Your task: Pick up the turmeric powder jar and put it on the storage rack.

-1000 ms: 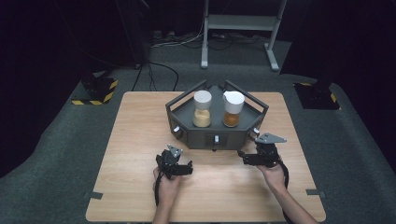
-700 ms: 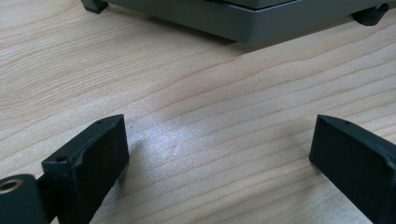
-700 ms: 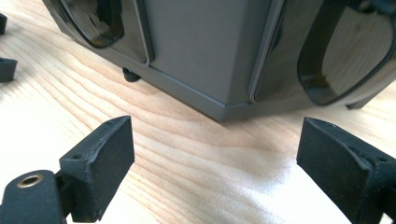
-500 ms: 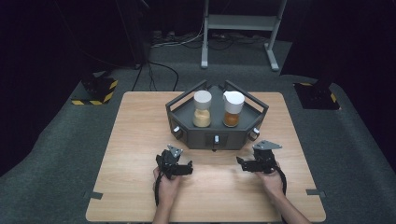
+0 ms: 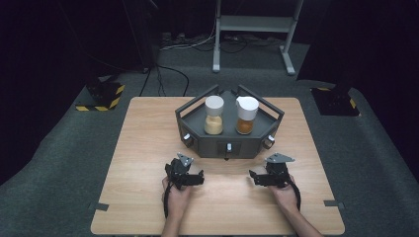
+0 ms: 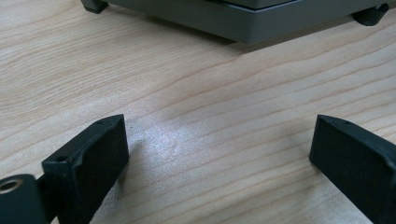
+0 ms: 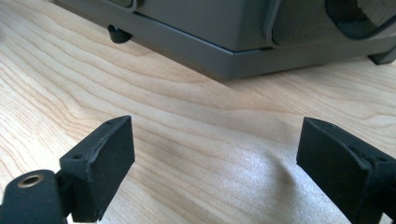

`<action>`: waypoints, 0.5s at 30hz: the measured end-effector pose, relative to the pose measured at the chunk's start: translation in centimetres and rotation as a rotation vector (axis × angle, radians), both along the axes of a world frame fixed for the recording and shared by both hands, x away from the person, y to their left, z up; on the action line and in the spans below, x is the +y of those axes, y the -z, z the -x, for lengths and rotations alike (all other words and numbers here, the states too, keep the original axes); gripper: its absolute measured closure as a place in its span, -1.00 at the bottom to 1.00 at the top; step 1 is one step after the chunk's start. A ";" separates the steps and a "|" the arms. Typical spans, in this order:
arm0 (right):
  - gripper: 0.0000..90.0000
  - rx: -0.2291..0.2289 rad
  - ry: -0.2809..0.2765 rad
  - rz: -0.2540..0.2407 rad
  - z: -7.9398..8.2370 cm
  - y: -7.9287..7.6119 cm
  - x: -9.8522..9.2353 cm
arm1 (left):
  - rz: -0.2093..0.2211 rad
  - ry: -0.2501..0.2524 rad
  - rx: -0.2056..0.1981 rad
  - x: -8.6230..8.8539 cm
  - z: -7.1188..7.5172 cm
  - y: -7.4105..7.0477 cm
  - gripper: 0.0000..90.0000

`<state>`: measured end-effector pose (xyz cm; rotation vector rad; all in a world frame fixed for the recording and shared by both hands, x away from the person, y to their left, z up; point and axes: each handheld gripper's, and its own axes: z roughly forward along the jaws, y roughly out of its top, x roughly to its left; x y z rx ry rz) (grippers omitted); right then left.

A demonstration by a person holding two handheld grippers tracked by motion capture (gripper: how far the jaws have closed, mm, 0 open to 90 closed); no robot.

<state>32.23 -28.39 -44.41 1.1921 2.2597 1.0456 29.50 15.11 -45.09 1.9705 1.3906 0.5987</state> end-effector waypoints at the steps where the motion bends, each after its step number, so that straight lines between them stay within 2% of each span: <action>1: -0.76 0.002 0.001 0.001 0.0 0.0 0.0 | 0.000 0.000 0.000 0.0 0.0 0.0 -0.90; 15: -0.75 0.014 0.008 0.033 -0.1 0.3 0.5 | 0.000 0.000 0.000 0.0 0.0 0.0 -0.90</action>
